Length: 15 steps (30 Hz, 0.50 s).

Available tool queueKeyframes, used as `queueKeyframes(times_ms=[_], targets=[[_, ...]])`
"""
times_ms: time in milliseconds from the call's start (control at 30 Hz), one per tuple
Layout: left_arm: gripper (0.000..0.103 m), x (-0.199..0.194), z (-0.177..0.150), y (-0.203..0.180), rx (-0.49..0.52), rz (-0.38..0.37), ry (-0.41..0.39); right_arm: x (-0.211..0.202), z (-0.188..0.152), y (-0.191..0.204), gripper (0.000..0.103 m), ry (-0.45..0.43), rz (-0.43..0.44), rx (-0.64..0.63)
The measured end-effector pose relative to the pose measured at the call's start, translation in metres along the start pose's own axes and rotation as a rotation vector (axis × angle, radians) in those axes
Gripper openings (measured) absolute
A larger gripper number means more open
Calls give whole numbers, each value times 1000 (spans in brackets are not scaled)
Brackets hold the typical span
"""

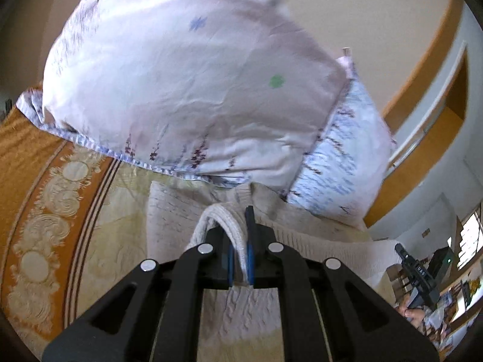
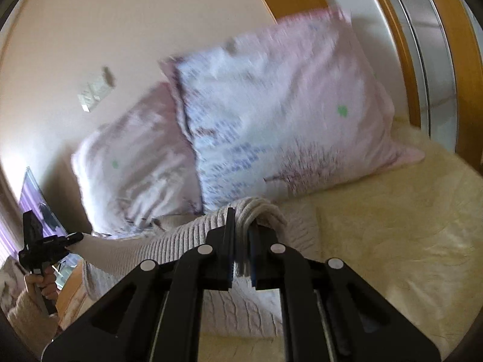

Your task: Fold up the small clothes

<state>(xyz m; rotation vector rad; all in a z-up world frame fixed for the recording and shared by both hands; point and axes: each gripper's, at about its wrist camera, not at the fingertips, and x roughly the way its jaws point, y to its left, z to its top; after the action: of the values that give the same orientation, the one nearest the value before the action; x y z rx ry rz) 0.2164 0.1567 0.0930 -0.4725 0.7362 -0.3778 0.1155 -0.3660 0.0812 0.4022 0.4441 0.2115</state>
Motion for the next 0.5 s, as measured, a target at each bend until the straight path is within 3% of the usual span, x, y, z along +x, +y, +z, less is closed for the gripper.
queueKeyframes(times_ms=[167,367,467,500], targets=[[6,51,2,25,-85,43,63,64,-3,-24,8,135,-60,105],[7,92,1,59,-265,44,137,113,-6,-50,8,220,-150,231],[8,100,2,59,-282,42,155,127,-1,-52,17,240,-162,270],[8,102,5,58,-288,39,157,131,0,-52,30,240,-156,278]])
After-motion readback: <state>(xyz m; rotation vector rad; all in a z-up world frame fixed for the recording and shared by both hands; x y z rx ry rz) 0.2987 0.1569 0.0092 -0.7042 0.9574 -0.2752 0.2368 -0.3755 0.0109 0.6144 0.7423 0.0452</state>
